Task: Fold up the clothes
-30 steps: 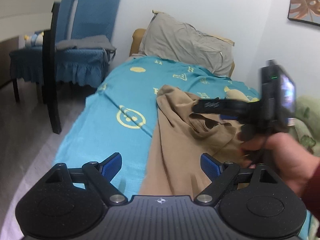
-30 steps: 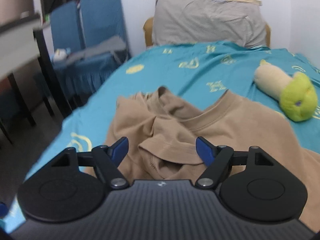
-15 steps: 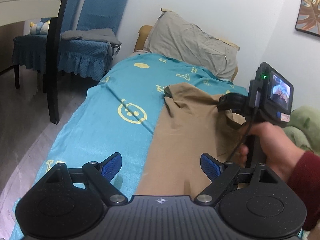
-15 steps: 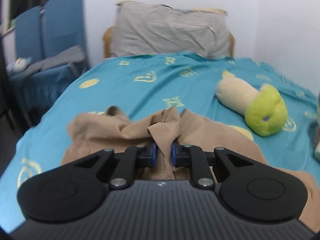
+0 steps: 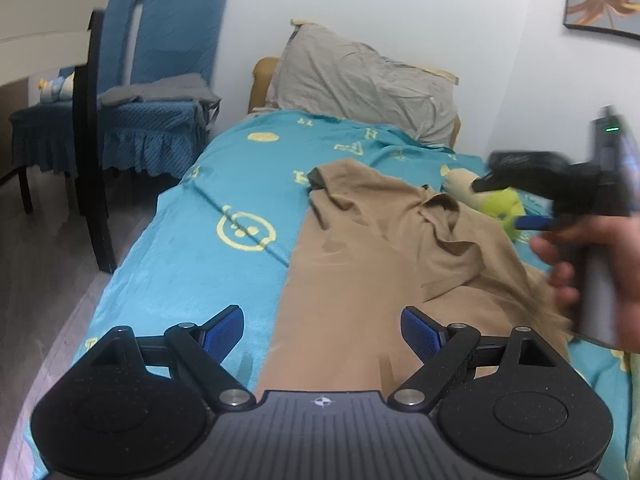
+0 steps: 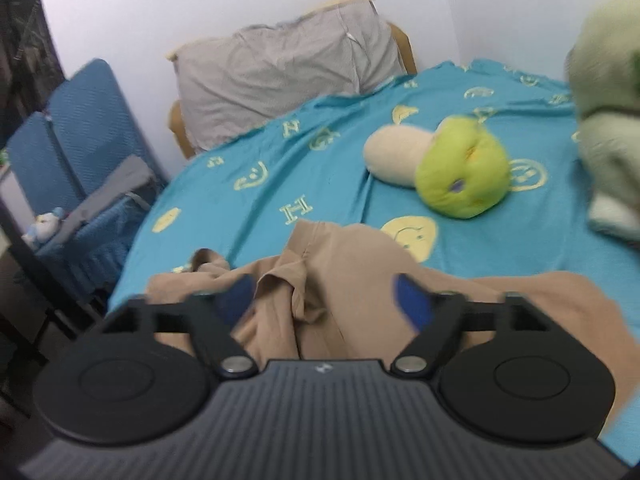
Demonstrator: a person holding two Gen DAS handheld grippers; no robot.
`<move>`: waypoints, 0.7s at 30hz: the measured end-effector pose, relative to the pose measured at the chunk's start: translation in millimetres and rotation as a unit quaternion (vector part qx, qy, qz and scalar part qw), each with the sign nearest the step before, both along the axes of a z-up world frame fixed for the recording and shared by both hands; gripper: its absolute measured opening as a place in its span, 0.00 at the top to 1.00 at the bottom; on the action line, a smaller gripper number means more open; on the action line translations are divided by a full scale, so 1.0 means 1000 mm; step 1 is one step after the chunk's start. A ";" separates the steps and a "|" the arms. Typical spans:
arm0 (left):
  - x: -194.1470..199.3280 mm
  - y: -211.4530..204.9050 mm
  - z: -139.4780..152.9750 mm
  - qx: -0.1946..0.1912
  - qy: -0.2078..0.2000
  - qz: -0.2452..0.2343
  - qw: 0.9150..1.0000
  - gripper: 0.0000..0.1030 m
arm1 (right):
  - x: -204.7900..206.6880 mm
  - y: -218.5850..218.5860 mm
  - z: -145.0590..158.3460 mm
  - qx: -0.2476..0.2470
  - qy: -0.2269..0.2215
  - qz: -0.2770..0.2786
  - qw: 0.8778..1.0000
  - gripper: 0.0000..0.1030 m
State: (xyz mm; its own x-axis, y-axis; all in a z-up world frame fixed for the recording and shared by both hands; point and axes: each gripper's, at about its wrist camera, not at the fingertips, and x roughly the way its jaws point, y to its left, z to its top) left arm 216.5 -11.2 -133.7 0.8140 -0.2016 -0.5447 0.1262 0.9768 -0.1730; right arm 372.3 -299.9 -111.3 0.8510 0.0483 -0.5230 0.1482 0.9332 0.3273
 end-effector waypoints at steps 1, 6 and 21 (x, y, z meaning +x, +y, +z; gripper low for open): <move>-0.003 -0.001 0.003 0.002 -0.006 -0.002 1.000 0.15 | -0.014 -0.004 0.009 0.000 -0.004 0.007 1.000 0.07; -0.017 -0.007 0.015 0.009 -0.022 -0.006 1.000 0.11 | -0.079 -0.035 0.042 0.048 0.005 0.021 0.999 0.07; -0.054 -0.034 0.012 0.065 -0.019 -0.035 0.997 0.00 | -0.113 -0.119 -0.067 0.291 0.070 -0.128 0.945 0.07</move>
State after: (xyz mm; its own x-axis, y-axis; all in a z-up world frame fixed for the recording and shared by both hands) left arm 162.7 -45.1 -121.3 0.8205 -0.1887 -0.5396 0.1987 0.9792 -0.0403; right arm 259.1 -419.2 -178.2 0.7984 0.1641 -0.5793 0.4248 0.5283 0.7352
